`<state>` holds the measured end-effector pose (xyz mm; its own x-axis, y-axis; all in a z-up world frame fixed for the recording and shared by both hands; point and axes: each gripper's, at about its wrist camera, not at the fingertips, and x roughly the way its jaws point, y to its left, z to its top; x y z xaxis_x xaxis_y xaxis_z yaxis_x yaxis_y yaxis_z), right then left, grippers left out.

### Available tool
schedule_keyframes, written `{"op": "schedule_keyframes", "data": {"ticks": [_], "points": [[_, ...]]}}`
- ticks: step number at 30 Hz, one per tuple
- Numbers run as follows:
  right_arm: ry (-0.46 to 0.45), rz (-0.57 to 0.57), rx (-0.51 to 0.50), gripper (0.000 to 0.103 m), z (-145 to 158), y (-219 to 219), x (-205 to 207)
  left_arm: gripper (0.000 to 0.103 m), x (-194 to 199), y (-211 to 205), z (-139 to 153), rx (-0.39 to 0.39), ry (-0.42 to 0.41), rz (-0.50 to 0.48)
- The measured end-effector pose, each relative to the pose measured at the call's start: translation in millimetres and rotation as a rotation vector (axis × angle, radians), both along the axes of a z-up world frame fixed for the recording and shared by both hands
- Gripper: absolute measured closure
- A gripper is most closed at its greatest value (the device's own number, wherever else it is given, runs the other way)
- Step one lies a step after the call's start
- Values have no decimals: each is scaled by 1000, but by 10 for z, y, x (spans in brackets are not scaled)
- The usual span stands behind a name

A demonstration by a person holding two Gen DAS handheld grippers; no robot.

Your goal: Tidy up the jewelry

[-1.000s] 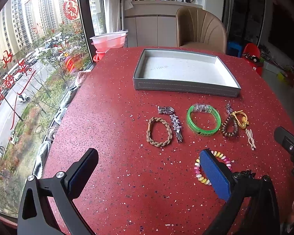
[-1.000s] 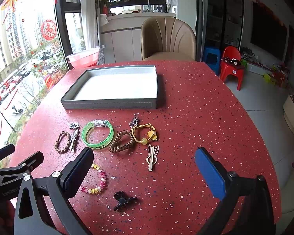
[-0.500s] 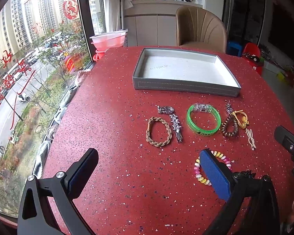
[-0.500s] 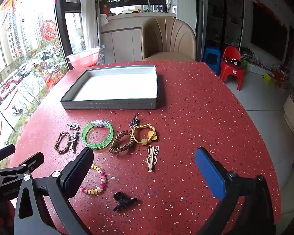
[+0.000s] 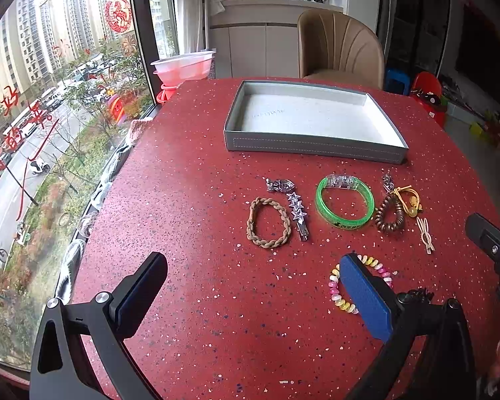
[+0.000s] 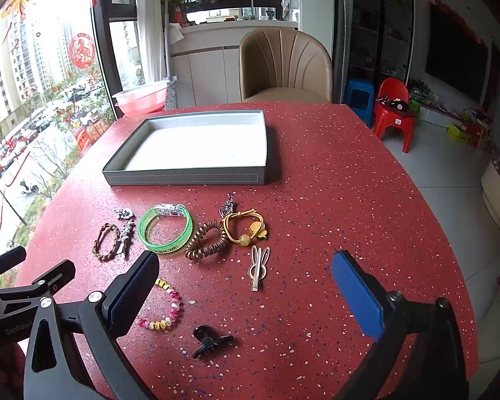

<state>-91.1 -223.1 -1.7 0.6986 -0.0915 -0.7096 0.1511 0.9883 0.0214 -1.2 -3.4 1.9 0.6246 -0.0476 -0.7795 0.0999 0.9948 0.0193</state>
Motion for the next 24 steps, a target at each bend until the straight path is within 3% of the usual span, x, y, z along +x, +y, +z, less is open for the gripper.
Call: {"op": "schedule_keyframes", "data": {"ticks": [24], "points": [[7, 4, -6, 0, 1, 43, -15, 0, -17, 17, -17, -1, 5, 1]]}}
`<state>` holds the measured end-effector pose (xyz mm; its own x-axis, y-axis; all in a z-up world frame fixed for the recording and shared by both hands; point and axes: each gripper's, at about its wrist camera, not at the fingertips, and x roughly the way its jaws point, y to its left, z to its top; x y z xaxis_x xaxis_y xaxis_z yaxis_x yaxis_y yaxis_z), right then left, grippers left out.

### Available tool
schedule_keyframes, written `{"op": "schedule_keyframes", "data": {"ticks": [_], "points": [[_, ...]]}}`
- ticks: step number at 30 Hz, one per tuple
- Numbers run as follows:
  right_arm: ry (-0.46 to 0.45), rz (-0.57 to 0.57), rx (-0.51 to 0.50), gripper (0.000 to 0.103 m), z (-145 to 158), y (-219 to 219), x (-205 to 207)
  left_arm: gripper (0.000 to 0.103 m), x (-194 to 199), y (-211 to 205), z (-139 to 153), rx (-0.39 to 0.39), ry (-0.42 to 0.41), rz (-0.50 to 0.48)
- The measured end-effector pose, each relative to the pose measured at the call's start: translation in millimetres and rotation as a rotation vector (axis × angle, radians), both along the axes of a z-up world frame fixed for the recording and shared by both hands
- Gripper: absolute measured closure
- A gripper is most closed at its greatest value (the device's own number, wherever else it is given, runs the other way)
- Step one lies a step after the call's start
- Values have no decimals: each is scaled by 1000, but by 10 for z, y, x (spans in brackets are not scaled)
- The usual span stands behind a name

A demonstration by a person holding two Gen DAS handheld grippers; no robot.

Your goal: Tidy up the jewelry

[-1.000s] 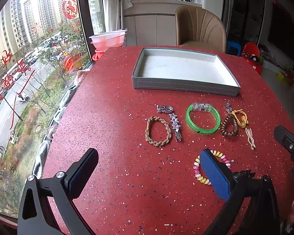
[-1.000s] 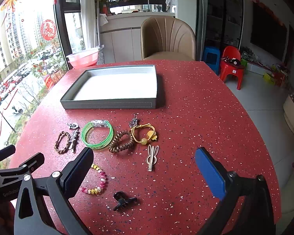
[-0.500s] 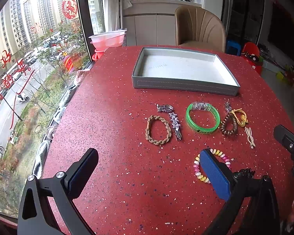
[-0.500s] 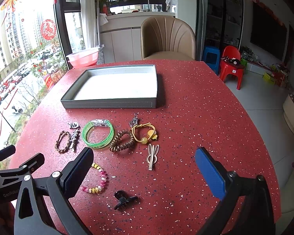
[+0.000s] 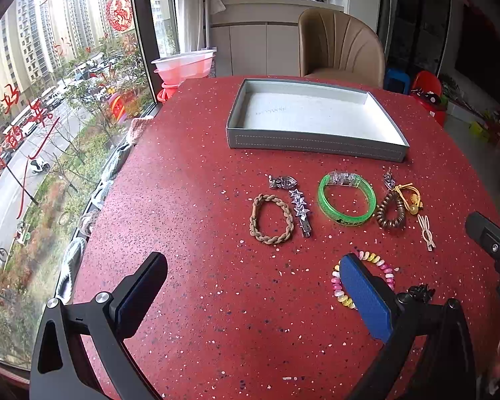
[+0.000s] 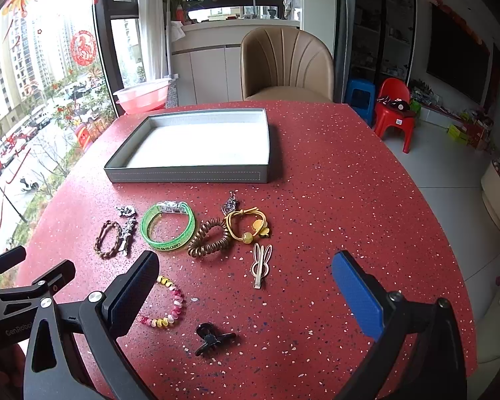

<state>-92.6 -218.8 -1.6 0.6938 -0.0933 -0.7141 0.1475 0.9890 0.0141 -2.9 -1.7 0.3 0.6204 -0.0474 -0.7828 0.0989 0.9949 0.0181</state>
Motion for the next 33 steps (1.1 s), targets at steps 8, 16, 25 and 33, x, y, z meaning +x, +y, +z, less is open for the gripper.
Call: {"op": "schedule_keyframes", "data": {"ticks": [8, 16, 25, 33], "points": [[1, 0, -1, 0, 1, 7, -2, 0, -3, 8, -3, 1, 0, 0], [1, 0, -1, 0, 1, 4, 0, 0, -5, 9, -4, 1, 1, 1], [5, 0, 0, 0, -11, 11, 0, 0, -7, 11, -7, 0, 1, -1], [10, 0, 3, 0, -25, 5, 2, 0, -2, 8, -4, 1, 1, 0]]}}
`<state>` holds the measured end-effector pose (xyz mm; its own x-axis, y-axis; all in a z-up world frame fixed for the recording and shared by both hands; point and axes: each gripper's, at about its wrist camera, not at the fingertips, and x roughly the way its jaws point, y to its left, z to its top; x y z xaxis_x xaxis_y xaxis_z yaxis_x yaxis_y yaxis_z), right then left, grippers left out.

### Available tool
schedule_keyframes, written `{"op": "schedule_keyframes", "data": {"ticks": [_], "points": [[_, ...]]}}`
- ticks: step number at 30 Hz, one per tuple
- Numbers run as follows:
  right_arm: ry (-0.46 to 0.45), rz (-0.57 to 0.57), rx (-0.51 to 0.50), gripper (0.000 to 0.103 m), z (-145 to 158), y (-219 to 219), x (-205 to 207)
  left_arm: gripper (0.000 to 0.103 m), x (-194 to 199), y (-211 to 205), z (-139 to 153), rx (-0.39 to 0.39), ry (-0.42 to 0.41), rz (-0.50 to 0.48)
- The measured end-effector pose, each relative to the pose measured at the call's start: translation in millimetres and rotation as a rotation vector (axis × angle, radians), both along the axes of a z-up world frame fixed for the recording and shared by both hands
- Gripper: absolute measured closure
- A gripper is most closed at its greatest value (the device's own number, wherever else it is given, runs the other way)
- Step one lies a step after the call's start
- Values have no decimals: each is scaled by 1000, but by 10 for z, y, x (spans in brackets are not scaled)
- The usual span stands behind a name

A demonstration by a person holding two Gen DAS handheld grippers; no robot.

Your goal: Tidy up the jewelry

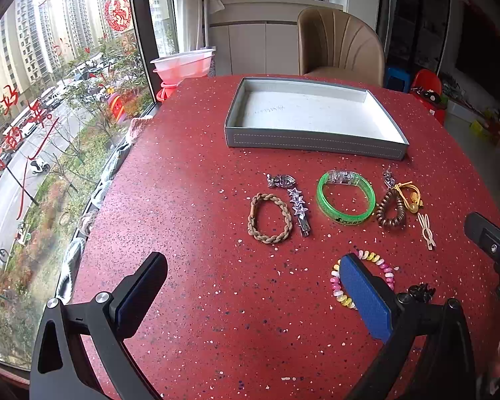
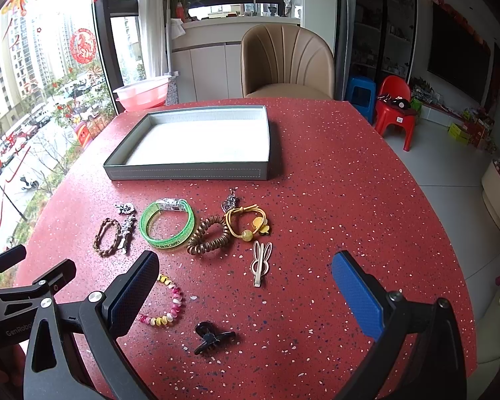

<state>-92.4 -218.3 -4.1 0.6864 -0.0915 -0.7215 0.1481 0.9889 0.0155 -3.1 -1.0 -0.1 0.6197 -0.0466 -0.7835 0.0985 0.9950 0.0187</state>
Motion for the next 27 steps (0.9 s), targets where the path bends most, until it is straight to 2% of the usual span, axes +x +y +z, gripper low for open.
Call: {"op": "schedule_keyframes", "data": {"ticks": [9, 17, 20, 23, 27], "points": [[37, -4, 39, 0, -31, -51, 27, 0, 4, -4, -34, 2, 15, -5], [174, -13, 180, 0, -210, -261, 154, 0, 113, -70, -224, -27, 167, -43], [218, -8, 190, 0, -296, -332, 208, 0, 154, -152, -297, -17, 202, -63], [307, 23, 222, 0, -429, -365, 330, 0, 189, -255, -379, 21, 229, -87], [377, 27, 200, 0, -516, -373, 486, 0, 238, -383, -468, 40, 258, -119]]}}
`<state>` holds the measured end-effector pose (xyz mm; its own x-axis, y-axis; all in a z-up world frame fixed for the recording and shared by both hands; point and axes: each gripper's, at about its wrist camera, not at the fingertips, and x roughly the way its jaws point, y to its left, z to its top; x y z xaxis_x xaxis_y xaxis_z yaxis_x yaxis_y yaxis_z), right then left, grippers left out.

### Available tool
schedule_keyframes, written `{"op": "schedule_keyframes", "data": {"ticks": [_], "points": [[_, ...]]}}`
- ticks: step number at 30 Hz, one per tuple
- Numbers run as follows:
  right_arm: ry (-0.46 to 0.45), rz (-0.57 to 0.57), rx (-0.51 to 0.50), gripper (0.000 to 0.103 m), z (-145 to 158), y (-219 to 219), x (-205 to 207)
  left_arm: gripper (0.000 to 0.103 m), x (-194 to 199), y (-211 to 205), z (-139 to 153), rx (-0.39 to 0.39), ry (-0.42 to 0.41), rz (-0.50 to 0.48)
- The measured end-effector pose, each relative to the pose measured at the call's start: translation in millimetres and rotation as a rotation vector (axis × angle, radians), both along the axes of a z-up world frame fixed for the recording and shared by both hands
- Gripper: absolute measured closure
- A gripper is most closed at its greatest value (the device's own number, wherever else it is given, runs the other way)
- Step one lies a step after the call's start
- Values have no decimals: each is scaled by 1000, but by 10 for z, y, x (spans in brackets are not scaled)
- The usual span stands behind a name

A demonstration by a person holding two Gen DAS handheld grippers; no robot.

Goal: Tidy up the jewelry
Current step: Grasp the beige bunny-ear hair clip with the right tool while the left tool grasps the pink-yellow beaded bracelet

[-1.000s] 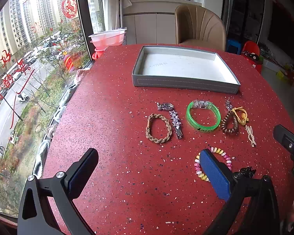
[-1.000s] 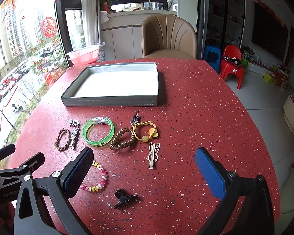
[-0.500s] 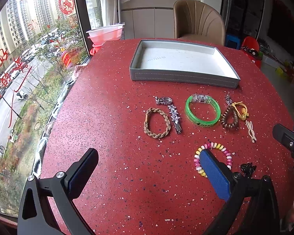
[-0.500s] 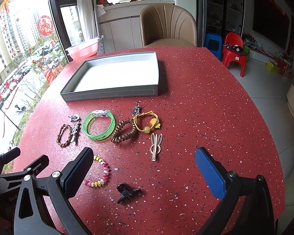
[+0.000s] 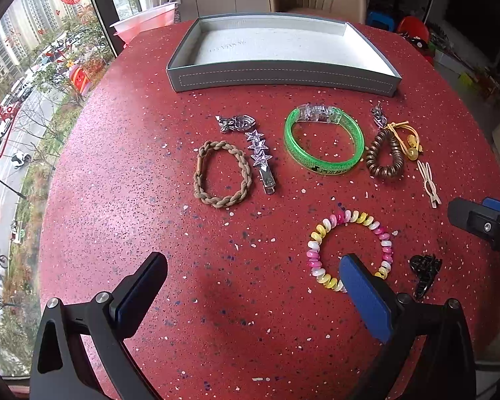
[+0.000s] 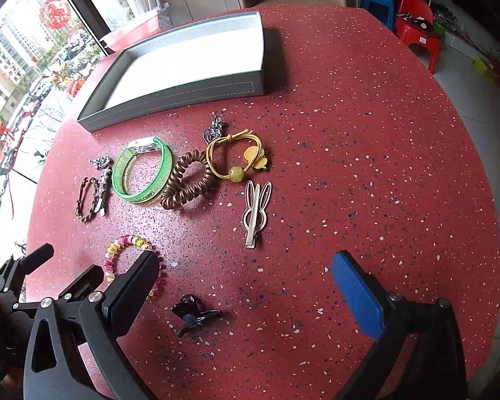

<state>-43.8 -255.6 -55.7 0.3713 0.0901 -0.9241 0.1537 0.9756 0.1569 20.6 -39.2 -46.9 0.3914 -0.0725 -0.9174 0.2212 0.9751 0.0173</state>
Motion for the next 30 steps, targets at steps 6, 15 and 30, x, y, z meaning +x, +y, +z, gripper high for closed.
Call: {"op": "schedule_keyframes", "data": {"ticks": [6, 15, 30], "points": [[61, -2, -41, 0, -85, 10, 240, 0, 57, -132, -35, 1, 4, -12], [159, 3, -68, 31, -242, 81, 370, 20, -20, -332, -67, 45, 13, -67], [149, -63, -26, 94, -116, -10, 291, 75, -121, -395, 96, -83, 46, -203]]}}
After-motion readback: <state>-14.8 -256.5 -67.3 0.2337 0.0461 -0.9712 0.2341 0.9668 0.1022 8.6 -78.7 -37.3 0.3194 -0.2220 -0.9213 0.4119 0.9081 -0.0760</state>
